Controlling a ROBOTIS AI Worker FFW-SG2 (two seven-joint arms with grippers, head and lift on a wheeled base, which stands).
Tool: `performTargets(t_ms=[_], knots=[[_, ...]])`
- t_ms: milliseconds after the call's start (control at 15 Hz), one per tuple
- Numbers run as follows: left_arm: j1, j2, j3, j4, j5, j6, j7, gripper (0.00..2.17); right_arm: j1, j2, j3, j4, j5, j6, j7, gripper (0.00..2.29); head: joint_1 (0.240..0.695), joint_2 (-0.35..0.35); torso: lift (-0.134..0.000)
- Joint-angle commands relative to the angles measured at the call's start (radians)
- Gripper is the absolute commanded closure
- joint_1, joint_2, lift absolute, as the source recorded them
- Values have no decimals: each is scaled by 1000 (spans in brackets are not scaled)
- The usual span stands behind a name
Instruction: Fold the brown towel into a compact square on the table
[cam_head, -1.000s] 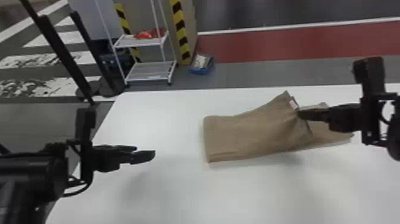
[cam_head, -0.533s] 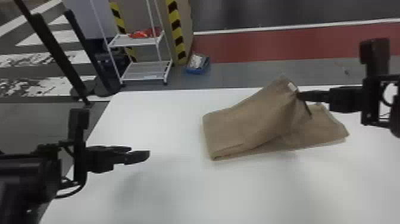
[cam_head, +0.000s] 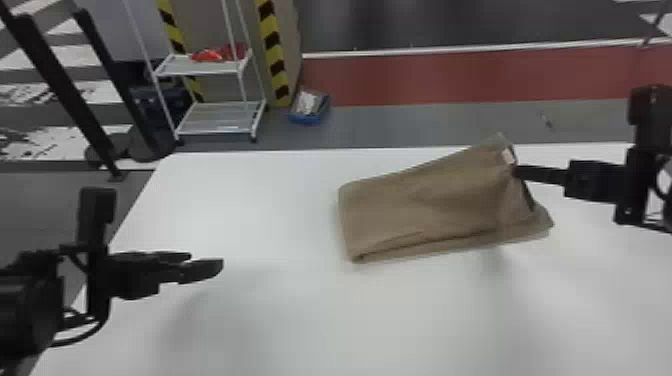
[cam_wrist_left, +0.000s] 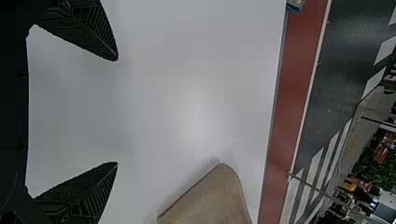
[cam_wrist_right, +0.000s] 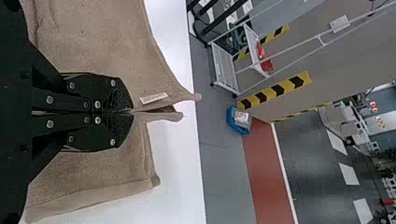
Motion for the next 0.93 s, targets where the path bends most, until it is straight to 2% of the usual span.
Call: performTargets(t_ms=[0, 200, 267, 333, 467, 867], knots=[[0, 0, -2, 1, 0, 0, 0, 83, 11, 2, -30, 3, -7, 3, -4, 1204, 695, 113, -123], [2, 0, -8, -1, -2, 0, 0, 83, -6, 2, -56, 6, 4, 6, -13, 1204, 695, 100, -123], [3, -2, -11, -1, -2, 0, 0, 83, -12, 2, -56, 23, 26, 9, -18, 1123, 695, 95, -123], [3, -2, -12, 1, -2, 0, 0, 83, -11, 2, -56, 34, 33, 15, -28, 589, 695, 89, -123], [3, 0, -11, 2, -3, 0, -1, 83, -5, 2, -56, 40, 49, 18, -39, 12, 695, 74, -123], [3, 1, -11, -1, -6, 0, -5, 83, -14, 2, -31, 77, 141, 24, -44, 49, 695, 64, -123]])
